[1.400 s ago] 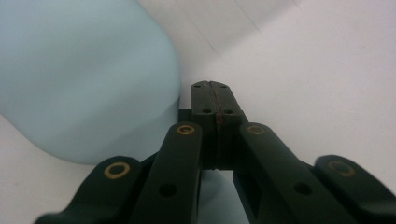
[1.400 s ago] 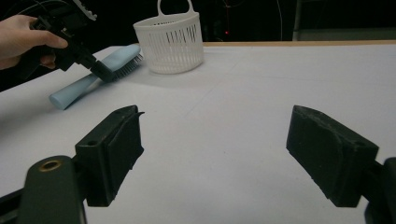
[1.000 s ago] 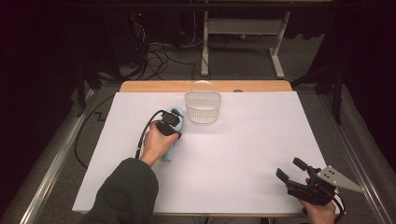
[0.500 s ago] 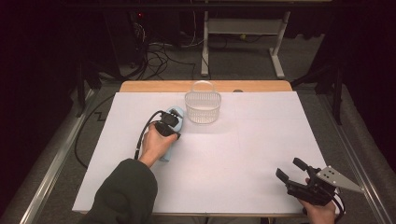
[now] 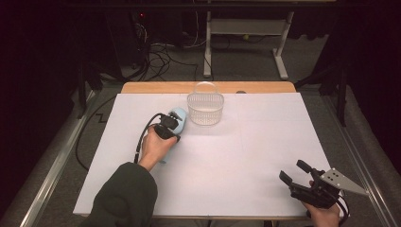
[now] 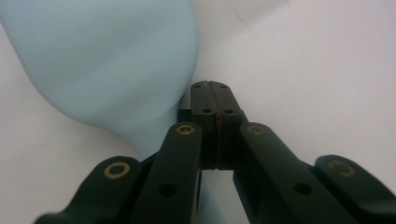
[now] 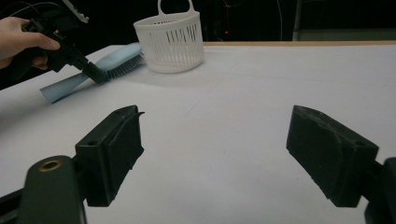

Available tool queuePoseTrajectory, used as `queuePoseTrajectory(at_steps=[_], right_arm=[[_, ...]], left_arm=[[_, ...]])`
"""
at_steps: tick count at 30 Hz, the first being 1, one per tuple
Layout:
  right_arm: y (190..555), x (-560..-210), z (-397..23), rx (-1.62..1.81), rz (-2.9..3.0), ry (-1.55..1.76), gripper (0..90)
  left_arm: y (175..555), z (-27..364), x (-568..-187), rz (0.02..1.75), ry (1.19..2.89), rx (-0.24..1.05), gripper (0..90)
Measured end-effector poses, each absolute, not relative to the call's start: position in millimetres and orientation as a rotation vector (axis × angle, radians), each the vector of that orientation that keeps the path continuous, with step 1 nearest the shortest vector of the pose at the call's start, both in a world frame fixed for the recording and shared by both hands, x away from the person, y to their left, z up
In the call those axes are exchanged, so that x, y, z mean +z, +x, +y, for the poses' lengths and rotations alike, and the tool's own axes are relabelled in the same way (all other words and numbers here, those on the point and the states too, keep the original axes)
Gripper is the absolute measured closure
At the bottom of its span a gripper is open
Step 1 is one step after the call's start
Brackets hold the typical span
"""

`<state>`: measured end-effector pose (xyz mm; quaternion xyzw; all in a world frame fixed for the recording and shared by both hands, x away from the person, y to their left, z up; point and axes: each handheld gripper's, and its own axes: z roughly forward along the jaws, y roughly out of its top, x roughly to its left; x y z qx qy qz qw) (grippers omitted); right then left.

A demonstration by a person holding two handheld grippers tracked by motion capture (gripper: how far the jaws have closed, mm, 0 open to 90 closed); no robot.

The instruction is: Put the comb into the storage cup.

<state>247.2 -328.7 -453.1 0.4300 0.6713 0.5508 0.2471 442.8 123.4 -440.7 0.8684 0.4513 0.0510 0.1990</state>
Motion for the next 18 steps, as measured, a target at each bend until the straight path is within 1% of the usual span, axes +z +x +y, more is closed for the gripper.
queuePoseTrajectory(at_steps=[18], right_arm=[[247.2, -453.1, -328.3, 1.502, 1.832, 1.171, 18.7]], left_arm=[[439.2, 133.6, -441.7, 1.288, 2.419, 0.146, 90.0]])
